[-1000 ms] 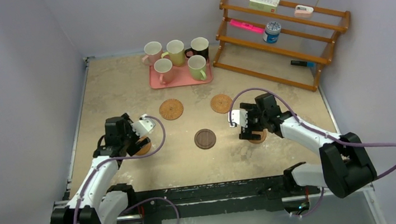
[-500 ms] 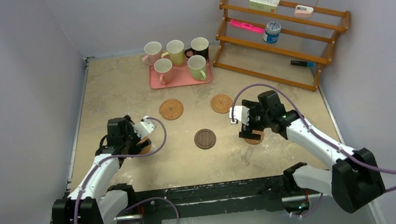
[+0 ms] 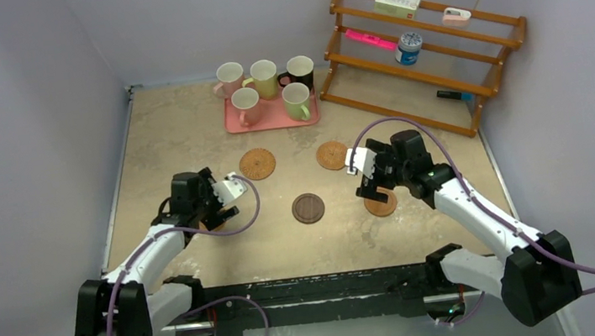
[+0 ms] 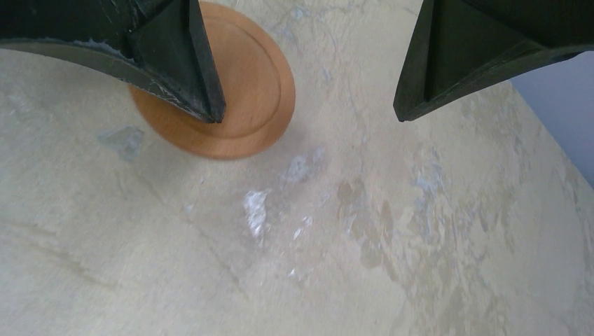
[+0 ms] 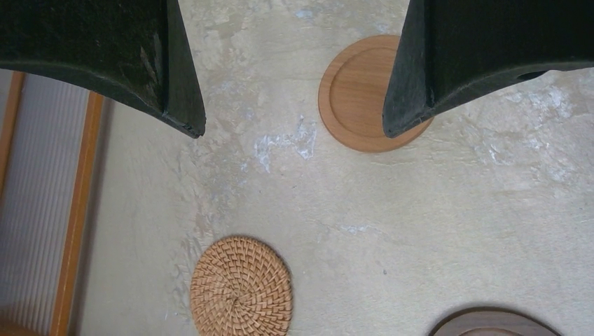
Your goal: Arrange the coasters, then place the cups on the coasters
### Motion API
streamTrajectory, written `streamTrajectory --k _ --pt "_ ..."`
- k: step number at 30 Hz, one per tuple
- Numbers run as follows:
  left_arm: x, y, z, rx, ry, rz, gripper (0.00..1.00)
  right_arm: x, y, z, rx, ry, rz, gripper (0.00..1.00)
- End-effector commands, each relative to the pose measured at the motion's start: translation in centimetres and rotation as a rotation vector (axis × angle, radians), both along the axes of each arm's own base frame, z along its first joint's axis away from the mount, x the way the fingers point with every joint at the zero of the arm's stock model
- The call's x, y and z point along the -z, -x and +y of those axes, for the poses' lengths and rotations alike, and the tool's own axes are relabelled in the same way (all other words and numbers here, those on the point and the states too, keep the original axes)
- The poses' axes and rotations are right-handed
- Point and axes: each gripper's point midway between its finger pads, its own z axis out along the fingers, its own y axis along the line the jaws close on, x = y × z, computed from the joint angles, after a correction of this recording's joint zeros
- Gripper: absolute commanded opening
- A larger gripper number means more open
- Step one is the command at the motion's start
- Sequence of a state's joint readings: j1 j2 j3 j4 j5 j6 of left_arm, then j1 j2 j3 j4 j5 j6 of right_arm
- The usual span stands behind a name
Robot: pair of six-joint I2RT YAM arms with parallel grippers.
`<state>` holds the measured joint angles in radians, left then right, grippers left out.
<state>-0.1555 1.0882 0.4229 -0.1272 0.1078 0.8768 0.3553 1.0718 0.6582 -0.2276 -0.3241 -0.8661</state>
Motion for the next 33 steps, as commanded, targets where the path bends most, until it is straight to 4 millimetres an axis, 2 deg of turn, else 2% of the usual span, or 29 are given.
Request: streamTrajectory --k 1,7,22,33 --pt "2.1 1.6 -1.7 0.049 0.008 0.085 1.00 -2.5 -1.1 0.8 0.016 -0.053 -0.057 0.98" --pt "1.9 1.2 -1.7 0.037 0.002 0.065 1.00 -2.5 -1.4 0.7 0.023 -0.053 -0.063 0.98" --pt "0.9 1.2 -4.4 0.114 0.105 0.092 1.00 -2.5 -1.7 0.7 0.031 -0.052 -0.075 0.98" --pt "0.0 0.5 -4.6 0.104 0.108 0.068 1.00 -1.7 -1.7 1.1 0.019 -0.057 -0.042 0.98"
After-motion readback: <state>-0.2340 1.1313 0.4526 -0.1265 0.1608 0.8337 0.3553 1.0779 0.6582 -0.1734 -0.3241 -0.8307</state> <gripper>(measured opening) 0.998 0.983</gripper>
